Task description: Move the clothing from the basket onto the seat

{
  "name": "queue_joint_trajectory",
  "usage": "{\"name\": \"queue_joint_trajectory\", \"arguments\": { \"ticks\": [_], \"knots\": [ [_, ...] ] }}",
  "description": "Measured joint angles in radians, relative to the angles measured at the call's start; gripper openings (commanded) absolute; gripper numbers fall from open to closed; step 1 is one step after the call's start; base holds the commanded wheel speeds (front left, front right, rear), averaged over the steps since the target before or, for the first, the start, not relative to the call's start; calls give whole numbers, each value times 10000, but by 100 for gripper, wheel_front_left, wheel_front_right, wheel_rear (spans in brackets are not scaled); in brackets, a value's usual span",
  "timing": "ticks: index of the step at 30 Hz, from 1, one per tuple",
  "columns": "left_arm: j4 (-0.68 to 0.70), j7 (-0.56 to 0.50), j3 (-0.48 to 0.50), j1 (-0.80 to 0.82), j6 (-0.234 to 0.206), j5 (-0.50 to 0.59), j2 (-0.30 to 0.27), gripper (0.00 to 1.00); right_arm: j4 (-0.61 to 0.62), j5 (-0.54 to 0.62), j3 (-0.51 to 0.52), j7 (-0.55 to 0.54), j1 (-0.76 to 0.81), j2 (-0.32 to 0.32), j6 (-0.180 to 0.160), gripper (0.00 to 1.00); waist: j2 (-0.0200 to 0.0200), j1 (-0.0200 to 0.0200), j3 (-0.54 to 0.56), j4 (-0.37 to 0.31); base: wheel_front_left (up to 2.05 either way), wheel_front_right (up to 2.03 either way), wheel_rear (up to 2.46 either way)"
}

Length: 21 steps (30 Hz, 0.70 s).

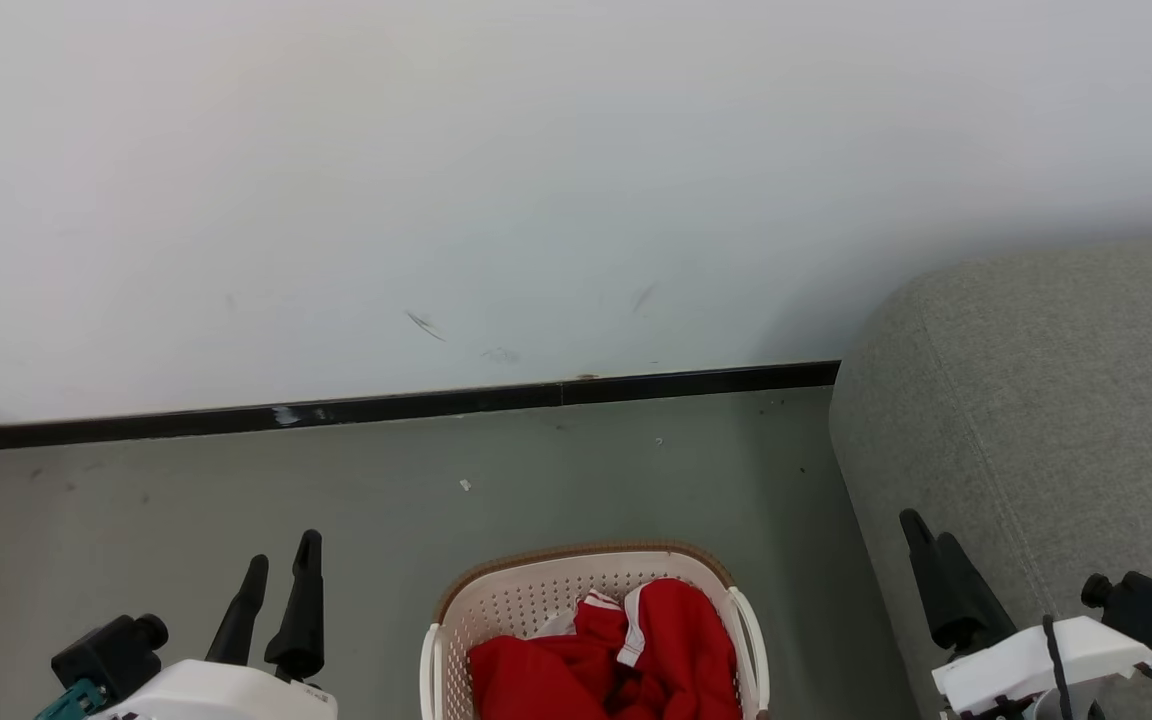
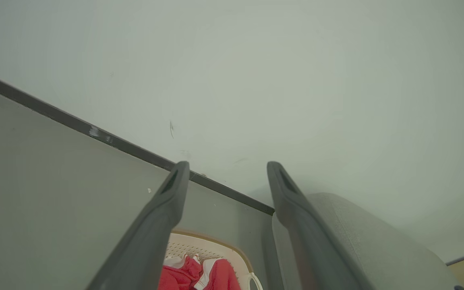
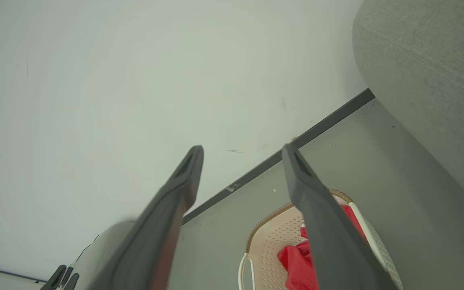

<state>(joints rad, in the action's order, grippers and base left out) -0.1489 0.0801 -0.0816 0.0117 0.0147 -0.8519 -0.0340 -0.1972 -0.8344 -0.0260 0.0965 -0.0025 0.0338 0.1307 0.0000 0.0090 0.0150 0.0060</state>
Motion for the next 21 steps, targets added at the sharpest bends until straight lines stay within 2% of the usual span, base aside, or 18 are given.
{"name": "queue_joint_trajectory", "arguments": {
  "ticks": [12,21],
  "knots": [
    [255,433,-589,-12,-504,2370,-105,100,17,2151,-199,372,215,8,0,100,0,-69,-94,27,0,0,0],
    [408,744,-882,-13,-890,3707,-111,100,65,3522,-295,633,214,10,0,100,0,-80,-138,36,0,0,0]
  ]
}}
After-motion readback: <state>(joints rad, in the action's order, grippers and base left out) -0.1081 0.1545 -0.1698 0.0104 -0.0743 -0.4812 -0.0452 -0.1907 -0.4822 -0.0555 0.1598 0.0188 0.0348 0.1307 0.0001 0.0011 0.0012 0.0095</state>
